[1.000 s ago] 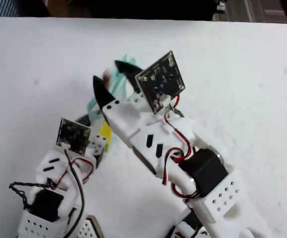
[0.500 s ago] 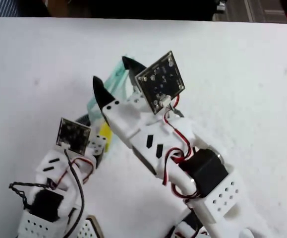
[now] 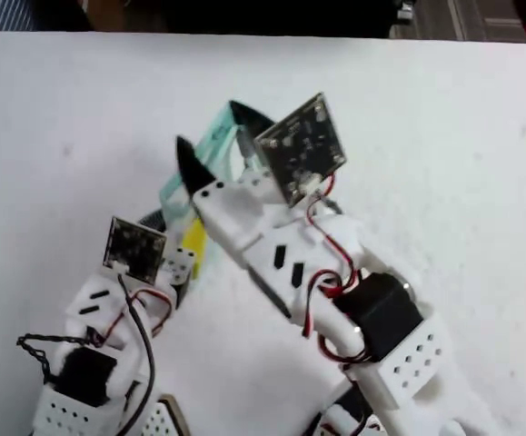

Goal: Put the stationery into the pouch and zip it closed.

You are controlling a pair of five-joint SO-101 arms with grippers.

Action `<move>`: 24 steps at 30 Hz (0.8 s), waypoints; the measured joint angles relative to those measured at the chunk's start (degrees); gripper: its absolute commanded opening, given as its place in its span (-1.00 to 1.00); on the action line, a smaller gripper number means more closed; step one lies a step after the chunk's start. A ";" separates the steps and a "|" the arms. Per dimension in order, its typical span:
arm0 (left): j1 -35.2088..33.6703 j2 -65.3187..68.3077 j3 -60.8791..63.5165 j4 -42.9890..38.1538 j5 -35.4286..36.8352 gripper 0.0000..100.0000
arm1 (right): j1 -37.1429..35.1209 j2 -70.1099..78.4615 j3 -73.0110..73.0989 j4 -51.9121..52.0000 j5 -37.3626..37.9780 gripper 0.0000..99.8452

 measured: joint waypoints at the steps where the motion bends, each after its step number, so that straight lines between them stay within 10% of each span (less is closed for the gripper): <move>1: 0.00 0.00 0.00 0.00 0.00 -0.76 | 0.97 -0.53 -0.09 0.00 0.00 -0.97; 6: 0.00 0.00 0.00 0.00 0.00 -0.76 | 6.68 -4.13 -0.18 0.00 0.00 -0.65; 12: -0.44 0.00 0.00 0.00 0.00 -0.76 | 19.08 -6.68 1.58 2.46 0.00 -0.98; 24: -2.02 0.00 0.00 0.00 0.26 -0.76 | 28.22 -6.59 25.32 3.96 0.00 -0.84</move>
